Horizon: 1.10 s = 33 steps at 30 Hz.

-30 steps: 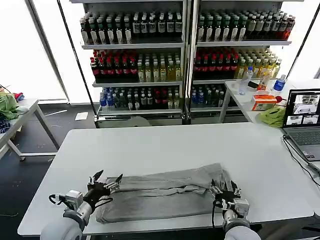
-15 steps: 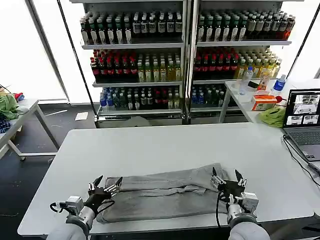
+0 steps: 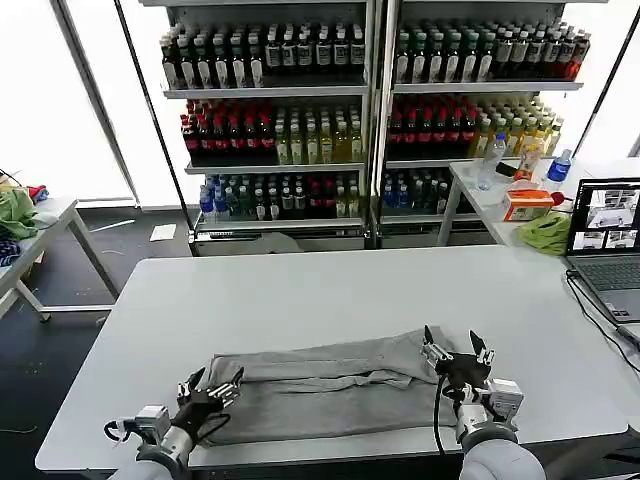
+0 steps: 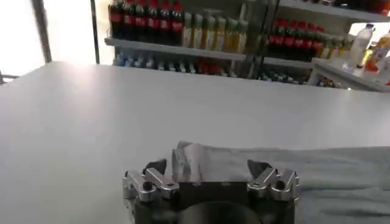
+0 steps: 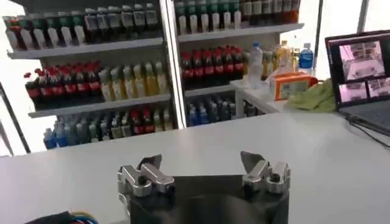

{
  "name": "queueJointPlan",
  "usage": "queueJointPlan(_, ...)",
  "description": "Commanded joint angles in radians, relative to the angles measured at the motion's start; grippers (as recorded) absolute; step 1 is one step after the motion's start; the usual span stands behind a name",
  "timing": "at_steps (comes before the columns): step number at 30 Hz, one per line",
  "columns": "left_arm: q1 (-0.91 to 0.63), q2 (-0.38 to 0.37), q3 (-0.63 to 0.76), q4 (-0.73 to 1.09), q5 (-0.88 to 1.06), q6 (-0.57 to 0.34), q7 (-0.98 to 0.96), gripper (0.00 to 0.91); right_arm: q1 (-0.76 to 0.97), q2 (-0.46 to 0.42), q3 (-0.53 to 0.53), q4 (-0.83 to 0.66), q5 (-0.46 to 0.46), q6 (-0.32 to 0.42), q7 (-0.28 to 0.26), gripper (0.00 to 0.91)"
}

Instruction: Fold and organize the clothes.

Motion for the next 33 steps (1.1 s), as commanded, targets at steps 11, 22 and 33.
queueJointPlan(11, 0.029, -0.025, 0.017, 0.021, 0.031, -0.017, 0.035, 0.000, 0.002, -0.003, 0.011, 0.011, 0.020, 0.002, 0.001, 0.907)
queueJointPlan(22, 0.029, -0.029, 0.014, 0.021, 0.039, -0.030, 0.041, 0.000, 0.014, -0.003, 0.011, -0.001, 0.022, 0.002, 0.002, 0.907)
queueJointPlan(33, 0.033, 0.045, -0.129, -0.029, 0.006, -0.044, 0.029, 0.000, 0.046, -0.009, 0.012, -0.011, 0.034, 0.001, 0.002, 0.907)
